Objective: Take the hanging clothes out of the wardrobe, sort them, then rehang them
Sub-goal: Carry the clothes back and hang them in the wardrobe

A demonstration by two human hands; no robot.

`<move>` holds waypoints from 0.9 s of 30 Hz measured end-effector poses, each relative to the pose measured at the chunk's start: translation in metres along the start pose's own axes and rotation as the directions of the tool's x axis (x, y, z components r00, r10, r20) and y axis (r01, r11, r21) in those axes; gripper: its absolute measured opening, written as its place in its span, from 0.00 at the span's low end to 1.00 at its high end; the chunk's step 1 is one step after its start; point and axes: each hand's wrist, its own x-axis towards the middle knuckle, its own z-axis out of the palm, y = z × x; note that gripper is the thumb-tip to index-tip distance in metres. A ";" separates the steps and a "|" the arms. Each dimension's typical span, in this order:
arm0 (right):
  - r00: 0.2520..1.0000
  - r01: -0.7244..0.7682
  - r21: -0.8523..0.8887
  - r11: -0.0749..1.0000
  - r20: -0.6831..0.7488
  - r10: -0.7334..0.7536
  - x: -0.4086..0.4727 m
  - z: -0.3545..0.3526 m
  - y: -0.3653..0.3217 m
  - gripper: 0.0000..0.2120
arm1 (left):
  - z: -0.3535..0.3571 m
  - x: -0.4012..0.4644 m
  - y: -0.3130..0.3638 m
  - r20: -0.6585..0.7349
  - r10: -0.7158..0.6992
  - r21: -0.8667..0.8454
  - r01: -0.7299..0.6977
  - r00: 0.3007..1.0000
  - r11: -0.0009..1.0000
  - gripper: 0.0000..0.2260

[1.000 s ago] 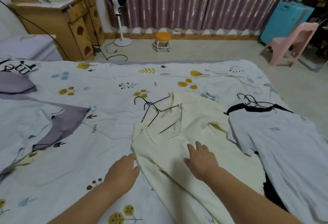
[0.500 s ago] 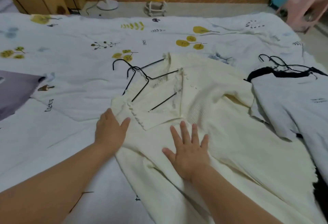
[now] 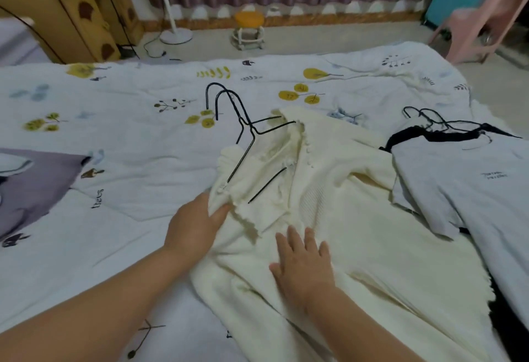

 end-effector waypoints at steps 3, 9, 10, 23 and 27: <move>0.997 0.023 0.091 0.996 -0.074 -0.016 -0.030 -0.016 -0.007 0.17 | -0.035 -0.010 0.016 -0.004 0.005 0.039 -0.004 1.000 0.999 0.13; 0.976 0.044 0.268 0.963 -0.218 0.016 -0.113 -0.089 0.001 0.17 | -0.122 -0.044 0.081 -0.049 0.146 0.090 -0.141 0.988 0.986 0.14; 0.955 0.046 0.287 0.957 -0.295 0.042 -0.123 -0.101 0.004 0.17 | -0.131 -0.050 0.089 -0.042 0.176 0.105 -0.171 0.984 0.980 0.14; 0.524 0.167 0.578 0.798 -0.738 0.425 -0.325 -0.322 0.035 0.30 | -0.361 -0.182 0.158 -0.154 0.501 0.294 -0.445 0.852 0.846 0.15; 0.697 0.275 0.528 0.803 -0.685 0.212 -0.377 -0.356 0.025 0.37 | -0.425 -0.231 0.149 -0.261 0.660 0.379 -0.554 0.705 0.741 0.13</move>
